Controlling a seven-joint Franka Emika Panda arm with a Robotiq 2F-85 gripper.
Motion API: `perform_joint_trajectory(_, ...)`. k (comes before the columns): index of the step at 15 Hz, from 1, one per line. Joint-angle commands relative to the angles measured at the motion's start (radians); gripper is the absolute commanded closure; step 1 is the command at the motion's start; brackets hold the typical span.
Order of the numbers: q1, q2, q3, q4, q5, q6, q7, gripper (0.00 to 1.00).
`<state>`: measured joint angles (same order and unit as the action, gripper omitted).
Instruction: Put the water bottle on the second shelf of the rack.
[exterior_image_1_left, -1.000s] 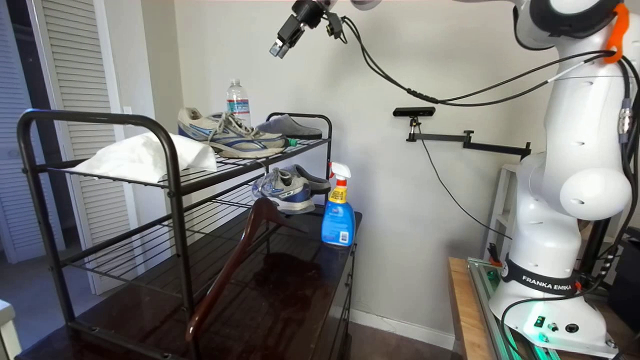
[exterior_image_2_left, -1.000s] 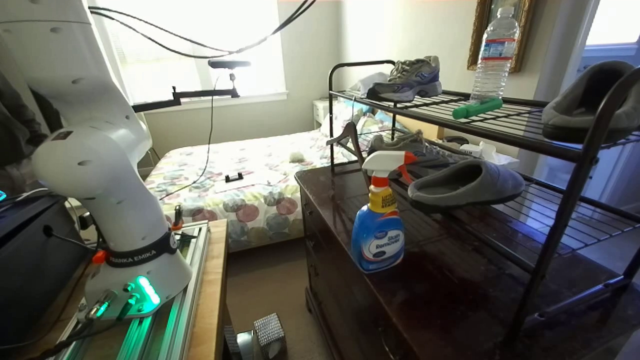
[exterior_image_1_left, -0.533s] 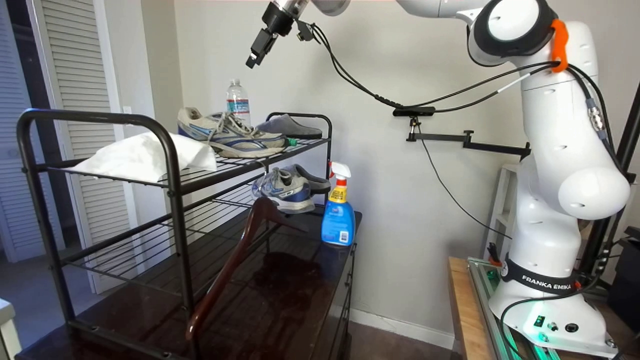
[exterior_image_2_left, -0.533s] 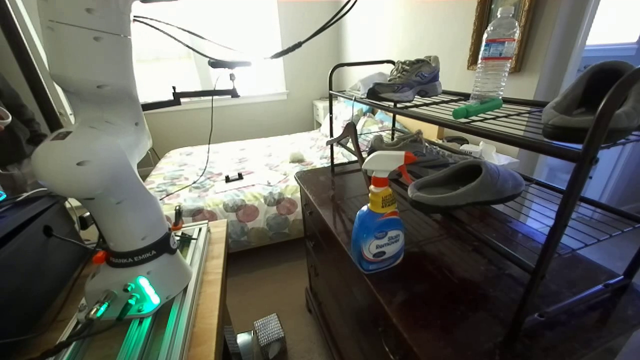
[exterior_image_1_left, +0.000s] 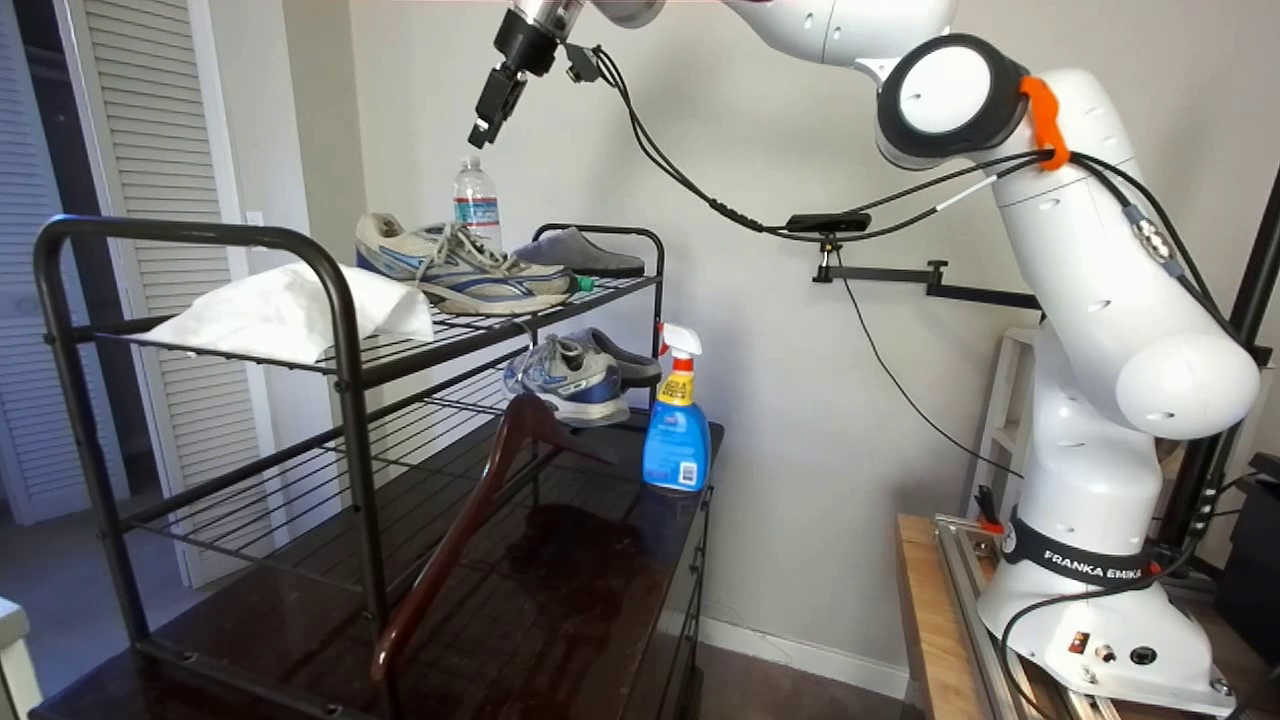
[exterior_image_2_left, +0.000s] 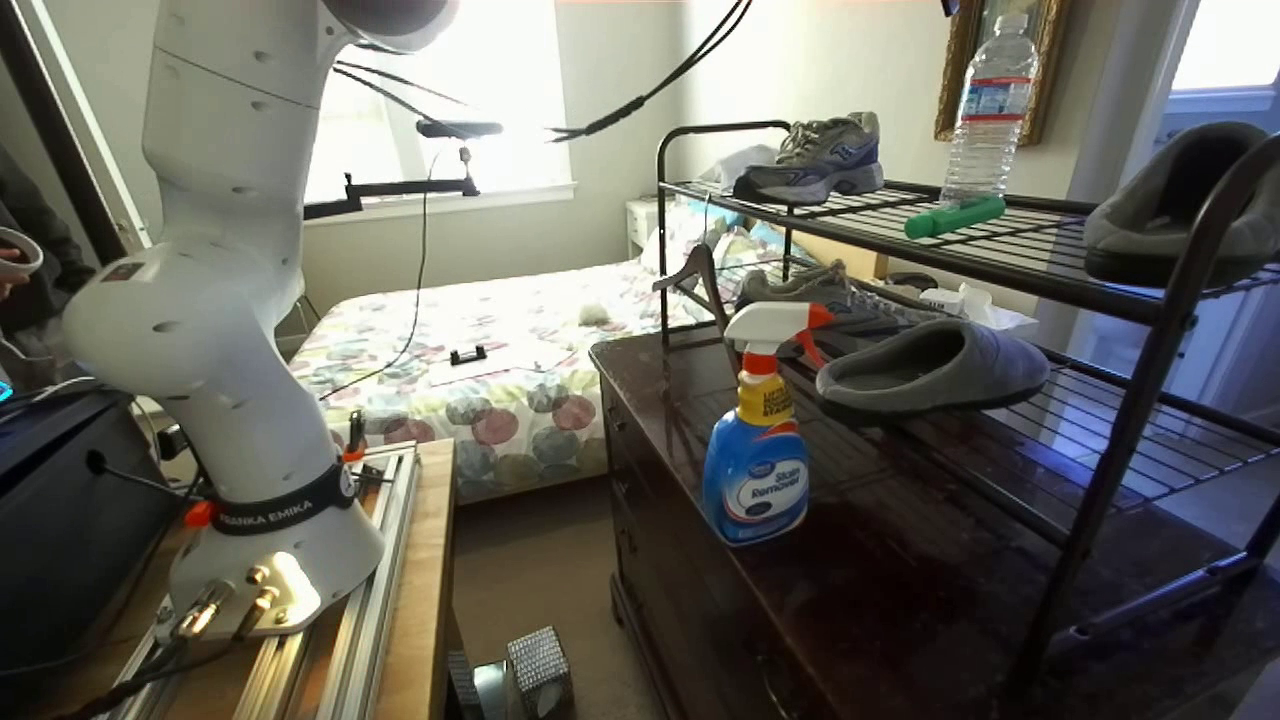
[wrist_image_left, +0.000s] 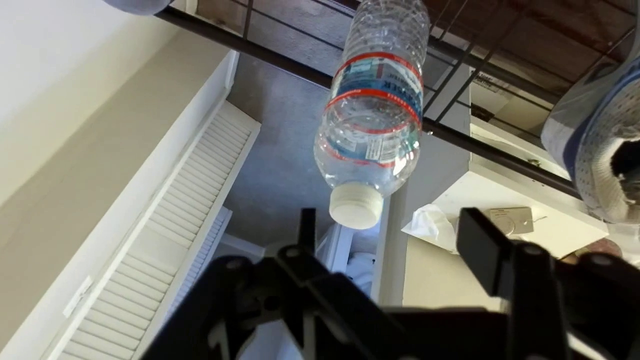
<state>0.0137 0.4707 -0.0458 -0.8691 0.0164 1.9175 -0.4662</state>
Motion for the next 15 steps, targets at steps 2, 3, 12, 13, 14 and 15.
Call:
perform_joint_trajectory(2, -0.012, 0.166, 0.002, 0.278, 0.014, -0.116, 0.013, 0.42)
perform_joint_trajectory(3, -0.013, 0.182, 0.002, 0.302, 0.014, -0.124, 0.015, 0.39)
perform_joint_trajectory(12, -0.03, 0.229, 0.034, 0.376, 0.02, -0.16, 0.051, 0.19)
perform_joint_trajectory(13, -0.031, 0.231, 0.034, 0.376, 0.022, -0.16, 0.056, 0.25)
perform_joint_trajectory(14, -0.032, 0.233, 0.036, 0.376, 0.026, -0.16, 0.063, 0.25)
perform_joint_trajectory(15, -0.034, 0.235, 0.037, 0.376, 0.03, -0.16, 0.069, 0.3)
